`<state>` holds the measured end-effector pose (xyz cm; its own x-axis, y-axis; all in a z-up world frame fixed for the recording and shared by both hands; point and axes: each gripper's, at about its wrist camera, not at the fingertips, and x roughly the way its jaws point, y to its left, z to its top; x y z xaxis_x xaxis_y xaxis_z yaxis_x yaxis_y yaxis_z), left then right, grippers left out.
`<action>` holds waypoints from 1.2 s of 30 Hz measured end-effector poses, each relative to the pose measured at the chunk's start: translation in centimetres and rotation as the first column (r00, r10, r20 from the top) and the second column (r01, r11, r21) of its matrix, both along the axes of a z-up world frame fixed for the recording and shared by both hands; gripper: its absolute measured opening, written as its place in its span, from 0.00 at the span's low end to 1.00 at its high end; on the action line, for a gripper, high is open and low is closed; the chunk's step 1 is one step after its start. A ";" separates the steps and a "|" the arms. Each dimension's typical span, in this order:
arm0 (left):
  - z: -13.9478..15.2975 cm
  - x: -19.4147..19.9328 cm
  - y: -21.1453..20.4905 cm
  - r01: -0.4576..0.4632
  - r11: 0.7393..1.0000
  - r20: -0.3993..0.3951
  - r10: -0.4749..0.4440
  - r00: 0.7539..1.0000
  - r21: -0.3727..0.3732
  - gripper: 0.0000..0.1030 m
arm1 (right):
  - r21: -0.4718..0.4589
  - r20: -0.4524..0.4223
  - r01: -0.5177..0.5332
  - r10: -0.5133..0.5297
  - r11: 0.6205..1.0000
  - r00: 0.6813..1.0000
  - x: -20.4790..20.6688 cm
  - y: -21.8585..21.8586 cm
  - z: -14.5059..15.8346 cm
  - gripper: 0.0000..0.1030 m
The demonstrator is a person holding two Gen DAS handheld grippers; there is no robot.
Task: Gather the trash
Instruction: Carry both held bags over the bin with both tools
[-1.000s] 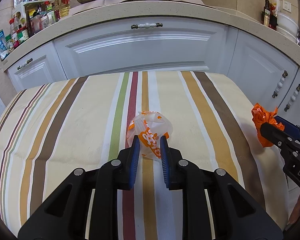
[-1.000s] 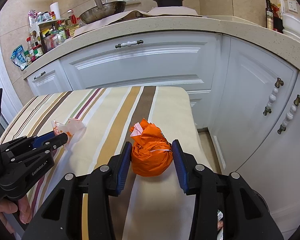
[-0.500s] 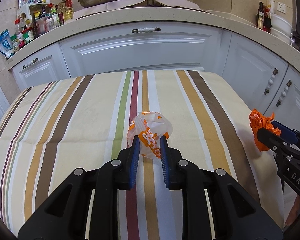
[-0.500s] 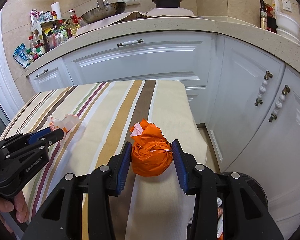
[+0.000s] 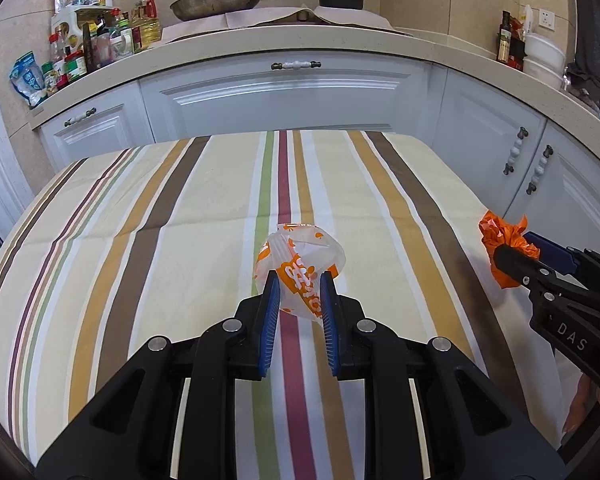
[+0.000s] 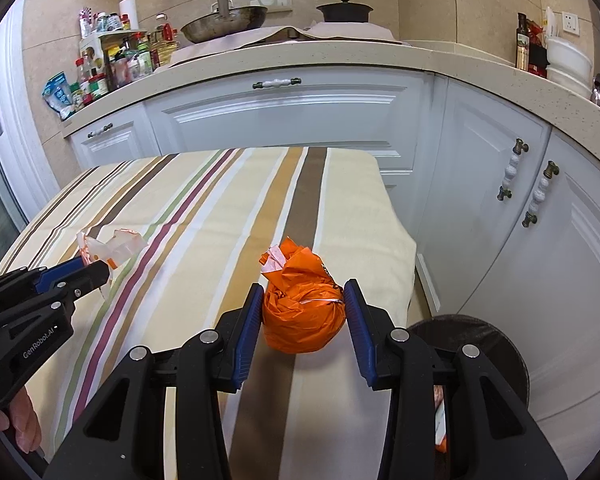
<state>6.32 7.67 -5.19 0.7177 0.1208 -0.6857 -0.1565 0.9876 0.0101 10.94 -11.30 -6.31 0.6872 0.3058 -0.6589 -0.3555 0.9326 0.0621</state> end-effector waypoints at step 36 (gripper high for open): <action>1.1 -9.5 -4.9 0.128 0.992 0.063 -0.128 0.990 -0.002 0.19 | -0.017 0.089 0.145 -0.143 0.989 0.986 -12.0 -5.0 1.2 0.40</action>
<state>-3.16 2.81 -4.11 0.7685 0.0213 -0.6394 -0.0290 0.9996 -0.0015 -1.06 -16.35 -5.15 0.7779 0.1848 -0.6005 -0.2204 0.9753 0.0146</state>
